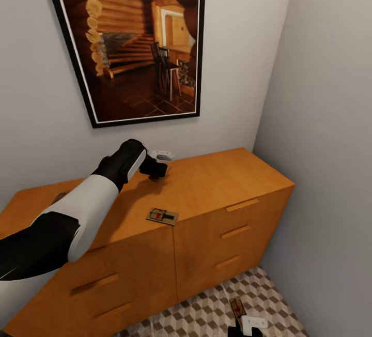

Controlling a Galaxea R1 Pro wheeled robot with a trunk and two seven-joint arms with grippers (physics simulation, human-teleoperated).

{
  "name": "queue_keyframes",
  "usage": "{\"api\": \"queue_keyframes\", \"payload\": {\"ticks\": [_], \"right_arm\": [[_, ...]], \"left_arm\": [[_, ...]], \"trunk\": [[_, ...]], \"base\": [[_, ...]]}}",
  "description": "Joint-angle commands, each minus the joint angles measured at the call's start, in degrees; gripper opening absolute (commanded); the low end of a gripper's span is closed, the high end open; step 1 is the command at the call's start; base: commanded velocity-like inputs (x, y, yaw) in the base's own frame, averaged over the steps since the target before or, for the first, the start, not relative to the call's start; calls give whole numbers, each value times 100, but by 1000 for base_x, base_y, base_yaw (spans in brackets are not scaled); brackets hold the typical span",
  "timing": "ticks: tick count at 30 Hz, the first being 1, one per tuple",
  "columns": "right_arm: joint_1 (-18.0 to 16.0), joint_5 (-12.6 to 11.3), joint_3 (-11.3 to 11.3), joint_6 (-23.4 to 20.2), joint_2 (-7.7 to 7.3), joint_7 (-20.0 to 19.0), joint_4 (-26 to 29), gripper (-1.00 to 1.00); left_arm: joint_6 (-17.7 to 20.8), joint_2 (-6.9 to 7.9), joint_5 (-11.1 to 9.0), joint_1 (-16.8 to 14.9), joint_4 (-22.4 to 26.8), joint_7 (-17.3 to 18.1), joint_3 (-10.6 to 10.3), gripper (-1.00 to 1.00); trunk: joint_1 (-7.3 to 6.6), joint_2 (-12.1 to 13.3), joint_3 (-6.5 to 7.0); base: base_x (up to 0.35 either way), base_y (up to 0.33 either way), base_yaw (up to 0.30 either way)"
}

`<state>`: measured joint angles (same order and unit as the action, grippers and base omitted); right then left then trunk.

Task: Take the four mousetraps from the cabinet in the bathroom and place them on the bathroom floor. Make sure all four end up on the same floor surface, and ensure that at least two of them are either under or directly next to the same bathroom sink.

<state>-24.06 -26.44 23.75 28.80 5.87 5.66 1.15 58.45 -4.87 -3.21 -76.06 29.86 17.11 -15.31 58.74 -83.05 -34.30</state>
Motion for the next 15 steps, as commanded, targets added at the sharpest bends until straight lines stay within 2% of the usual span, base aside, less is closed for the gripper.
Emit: {"api": "queue_keyframes", "payload": {"ticks": [1,12,15], "right_arm": [[-2,-28,51,12,3,41,-1,-100],[-2,-28,51,12,10,49,-1,-100],[-2,-28,51,12,10,49,-1,-100]], "left_arm": [[17,3,-22,-5,3,3,-24,-100],[25,2,-41,-5,90,18,-14,-100],[28,-9,-52,-5,290,20,-6,-100]], "trunk": [[-1,-3,-11],[-1,-3,-65],[-1,-3,-80]], "base": [[-69,0,147],[-12,0,147],[0,0,147]]}}
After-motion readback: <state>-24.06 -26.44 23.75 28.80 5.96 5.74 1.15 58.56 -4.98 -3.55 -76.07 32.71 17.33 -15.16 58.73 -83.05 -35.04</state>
